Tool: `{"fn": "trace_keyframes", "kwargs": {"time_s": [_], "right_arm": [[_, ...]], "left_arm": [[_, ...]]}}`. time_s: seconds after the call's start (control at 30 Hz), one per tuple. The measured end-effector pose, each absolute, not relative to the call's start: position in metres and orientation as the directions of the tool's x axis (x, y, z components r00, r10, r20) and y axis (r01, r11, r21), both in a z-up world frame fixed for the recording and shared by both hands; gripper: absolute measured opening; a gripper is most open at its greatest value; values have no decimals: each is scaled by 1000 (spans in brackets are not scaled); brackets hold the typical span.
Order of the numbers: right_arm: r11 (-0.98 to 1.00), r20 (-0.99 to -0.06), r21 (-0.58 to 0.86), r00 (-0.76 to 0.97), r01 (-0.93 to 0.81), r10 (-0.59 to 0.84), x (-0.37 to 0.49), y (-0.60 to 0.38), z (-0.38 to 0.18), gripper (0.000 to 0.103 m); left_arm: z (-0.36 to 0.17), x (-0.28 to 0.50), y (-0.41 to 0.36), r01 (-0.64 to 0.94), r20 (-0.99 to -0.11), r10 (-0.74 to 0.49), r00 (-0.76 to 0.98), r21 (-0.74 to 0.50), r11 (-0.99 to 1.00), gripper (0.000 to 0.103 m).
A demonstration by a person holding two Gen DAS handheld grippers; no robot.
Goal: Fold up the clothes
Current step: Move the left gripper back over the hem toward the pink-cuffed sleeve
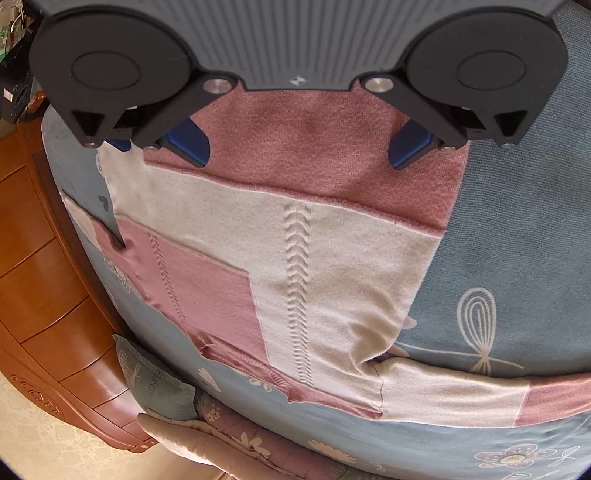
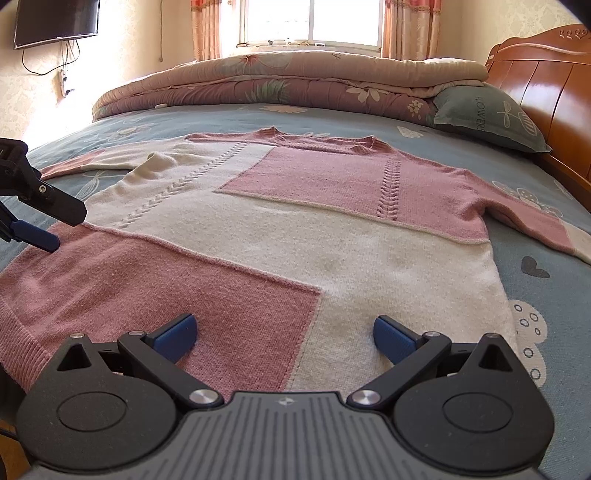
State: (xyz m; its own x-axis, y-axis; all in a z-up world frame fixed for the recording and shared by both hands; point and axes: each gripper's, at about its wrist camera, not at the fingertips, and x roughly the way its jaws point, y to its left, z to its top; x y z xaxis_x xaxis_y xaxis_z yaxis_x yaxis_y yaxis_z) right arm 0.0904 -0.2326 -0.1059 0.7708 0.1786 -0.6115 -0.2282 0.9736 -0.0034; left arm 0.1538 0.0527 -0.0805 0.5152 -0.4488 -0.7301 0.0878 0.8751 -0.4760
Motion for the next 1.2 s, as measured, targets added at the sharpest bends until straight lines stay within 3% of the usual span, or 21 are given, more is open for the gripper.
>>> {"fn": "trace_keyframes", "kwargs": {"time_s": [0.33,0.67,1.2], "right_arm": [[970,-616,-1,765,-243,191,90,-234,-105,103],[971,-601,80,766,-225,227,90,-245,-99,103],[970,-606,67,763,-232,224,90,-243,-100,103]], "left_arm": [[-80,114,45,96,-731,-506,457,-525,845,102],[-84,121,31,117,-742,-510,435,-514,850,102],[-77,130,36,118,-728,-527,440,-534,837,102]]}}
